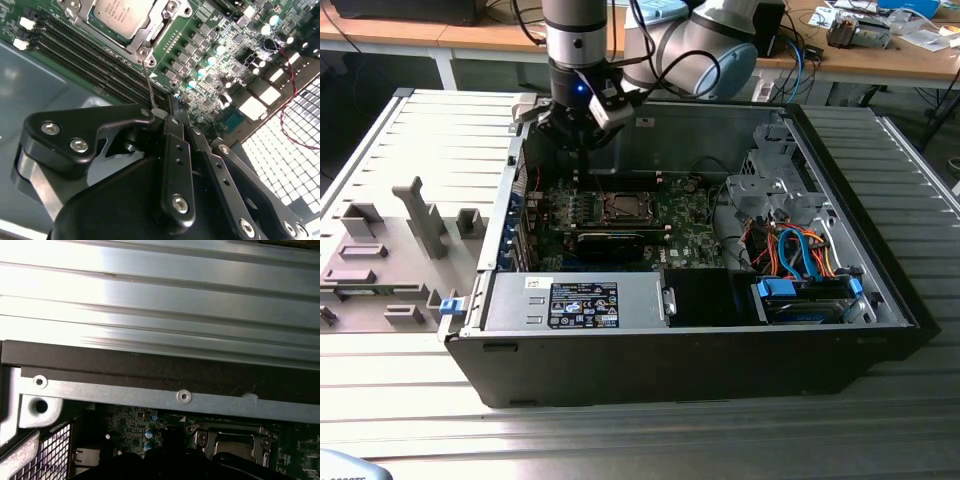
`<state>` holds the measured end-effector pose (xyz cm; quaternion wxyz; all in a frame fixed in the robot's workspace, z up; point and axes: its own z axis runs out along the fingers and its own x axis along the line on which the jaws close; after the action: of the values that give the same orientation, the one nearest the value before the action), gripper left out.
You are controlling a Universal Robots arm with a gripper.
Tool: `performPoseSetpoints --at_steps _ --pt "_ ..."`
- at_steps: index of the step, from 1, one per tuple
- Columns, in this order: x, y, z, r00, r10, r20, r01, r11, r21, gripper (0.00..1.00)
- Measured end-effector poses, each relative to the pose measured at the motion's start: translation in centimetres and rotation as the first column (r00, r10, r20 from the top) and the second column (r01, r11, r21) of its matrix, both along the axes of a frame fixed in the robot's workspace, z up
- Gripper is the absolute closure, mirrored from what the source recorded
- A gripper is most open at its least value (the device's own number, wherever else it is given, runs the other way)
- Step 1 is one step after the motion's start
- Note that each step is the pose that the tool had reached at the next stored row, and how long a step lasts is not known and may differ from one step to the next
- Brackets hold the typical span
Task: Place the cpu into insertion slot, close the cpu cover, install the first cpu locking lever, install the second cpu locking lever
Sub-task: 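Install the first cpu locking lever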
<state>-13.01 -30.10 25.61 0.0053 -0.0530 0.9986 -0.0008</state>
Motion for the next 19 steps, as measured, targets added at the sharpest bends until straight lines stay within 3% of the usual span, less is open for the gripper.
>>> performPoseSetpoints --at_steps 19 --pt "0.49 0.0 -0.05 1.0 0.0 0.0001 0.0 1.0 0.0001 0.89"
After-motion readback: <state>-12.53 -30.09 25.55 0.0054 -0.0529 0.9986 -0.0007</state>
